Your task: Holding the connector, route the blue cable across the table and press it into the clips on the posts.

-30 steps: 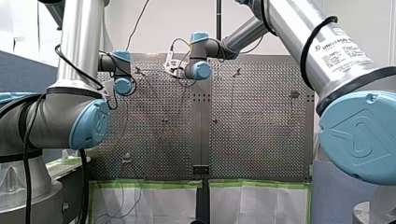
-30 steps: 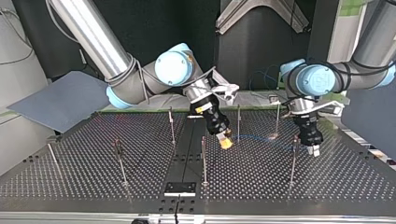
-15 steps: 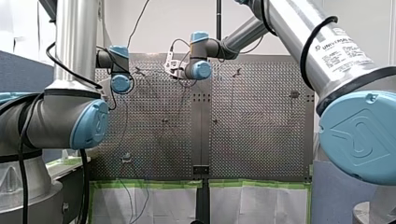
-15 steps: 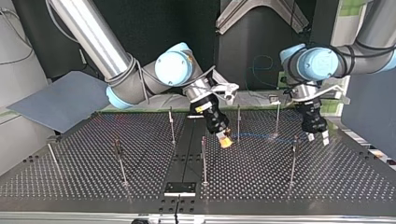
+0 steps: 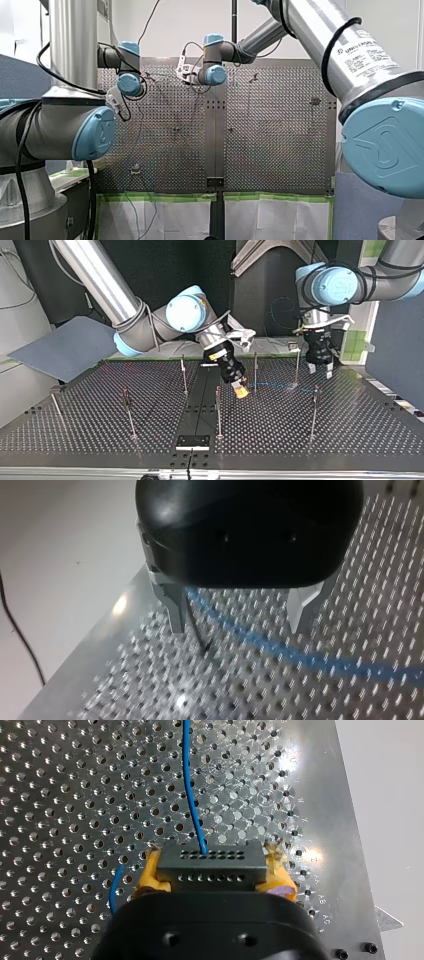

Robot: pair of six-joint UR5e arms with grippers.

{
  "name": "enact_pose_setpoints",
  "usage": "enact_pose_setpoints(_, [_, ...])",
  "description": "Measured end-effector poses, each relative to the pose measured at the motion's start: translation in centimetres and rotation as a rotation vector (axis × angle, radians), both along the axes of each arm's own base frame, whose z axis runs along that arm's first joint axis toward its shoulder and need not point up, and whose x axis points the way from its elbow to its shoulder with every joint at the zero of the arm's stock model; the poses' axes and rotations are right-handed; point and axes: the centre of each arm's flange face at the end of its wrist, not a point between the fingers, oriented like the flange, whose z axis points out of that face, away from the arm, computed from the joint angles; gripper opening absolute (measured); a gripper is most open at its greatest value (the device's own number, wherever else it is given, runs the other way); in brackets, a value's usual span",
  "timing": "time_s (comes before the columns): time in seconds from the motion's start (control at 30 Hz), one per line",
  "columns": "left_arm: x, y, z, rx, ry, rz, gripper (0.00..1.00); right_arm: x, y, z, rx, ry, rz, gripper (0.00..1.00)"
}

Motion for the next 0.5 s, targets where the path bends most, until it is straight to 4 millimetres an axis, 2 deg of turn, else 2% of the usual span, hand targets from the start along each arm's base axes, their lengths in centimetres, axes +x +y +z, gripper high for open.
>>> enact_pose_setpoints(0.23, [-2.1,-1.0,1.6,-0.018,0.008,-0.045,1.00,0.0,0.0,-0.1,0.002,0.002,-0.002,0.00])
enact_pose_setpoints(0.5, [-4.6,-2.3,4.1,0.055,0.021,-0.095,1.00,-0.5,-0.6,-0.1,0.010,0.005,-0.016,0.00])
